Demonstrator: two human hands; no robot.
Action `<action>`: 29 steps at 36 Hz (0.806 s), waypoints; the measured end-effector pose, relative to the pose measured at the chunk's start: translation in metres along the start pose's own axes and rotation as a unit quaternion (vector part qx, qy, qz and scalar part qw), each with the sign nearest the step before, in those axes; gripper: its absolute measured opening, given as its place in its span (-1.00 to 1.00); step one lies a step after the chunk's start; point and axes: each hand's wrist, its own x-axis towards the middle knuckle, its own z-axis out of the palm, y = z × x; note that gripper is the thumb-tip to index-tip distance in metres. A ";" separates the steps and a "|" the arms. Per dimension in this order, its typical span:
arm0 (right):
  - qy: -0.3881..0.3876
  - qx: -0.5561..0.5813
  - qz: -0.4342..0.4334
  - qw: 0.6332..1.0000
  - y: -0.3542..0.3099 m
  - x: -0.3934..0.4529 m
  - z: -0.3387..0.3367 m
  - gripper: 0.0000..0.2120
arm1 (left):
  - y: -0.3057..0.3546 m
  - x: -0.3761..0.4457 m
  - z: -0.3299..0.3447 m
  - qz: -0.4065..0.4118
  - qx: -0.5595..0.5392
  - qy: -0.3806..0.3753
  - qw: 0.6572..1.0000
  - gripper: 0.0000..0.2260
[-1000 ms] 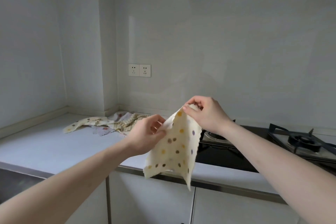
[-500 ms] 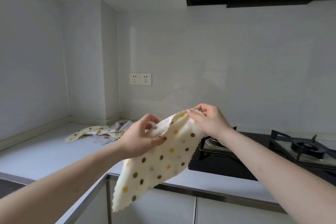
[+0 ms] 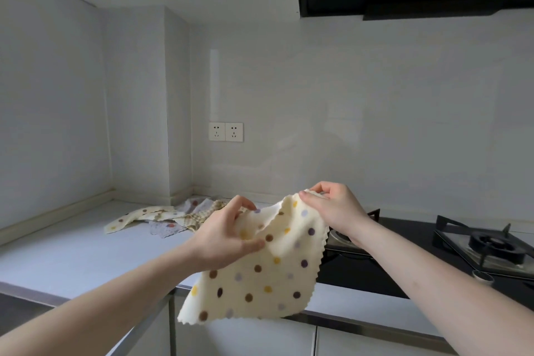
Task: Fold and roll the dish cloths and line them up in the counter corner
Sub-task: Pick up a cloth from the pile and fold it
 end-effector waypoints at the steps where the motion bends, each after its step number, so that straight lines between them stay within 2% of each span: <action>1: 0.004 -0.003 0.002 1.000 0.000 0.001 -0.001 -0.74 | -0.002 0.000 0.000 0.007 -0.004 0.010 1.000 -0.66; 5: 0.012 -0.007 0.021 1.000 0.005 0.002 -0.005 -0.71 | -0.011 -0.001 -0.004 0.012 -0.019 0.031 0.999 -0.89; 7: 0.007 0.003 0.030 1.000 0.010 0.001 -0.006 -0.71 | -0.014 -0.003 -0.008 0.018 0.015 0.044 0.999 -0.89; 11: -0.001 0.006 0.033 0.999 0.015 -0.001 -0.005 -0.71 | -0.019 -0.010 -0.010 0.023 0.004 0.001 1.000 -0.64; 14: 0.005 0.004 0.029 1.000 0.013 0.000 -0.005 -0.72 | -0.024 -0.012 -0.010 0.064 0.093 -0.008 0.994 -0.37; 17: 0.009 -0.003 0.034 0.999 0.013 0.001 -0.006 -0.73 | -0.033 -0.011 -0.010 0.093 0.141 -0.008 0.986 -0.27; 19: 0.010 -0.008 0.038 0.999 0.014 0.001 -0.007 -0.73 | -0.036 -0.012 -0.010 0.130 0.141 -0.005 0.981 -0.38; 23: 0.008 -0.019 0.050 0.999 0.020 0.000 -0.005 -0.72 | -0.035 -0.013 -0.010 0.175 0.119 0.009 0.977 -0.81; 26: 0.005 -0.021 0.054 0.998 0.023 -0.001 -0.003 -0.73 | -0.039 -0.011 -0.007 0.178 0.098 0.027 0.979 -0.83; 29: -0.001 -0.026 0.058 0.998 0.026 -0.002 -0.002 -0.74 | -0.045 -0.008 -0.004 0.143 0.053 0.038 0.988 -0.83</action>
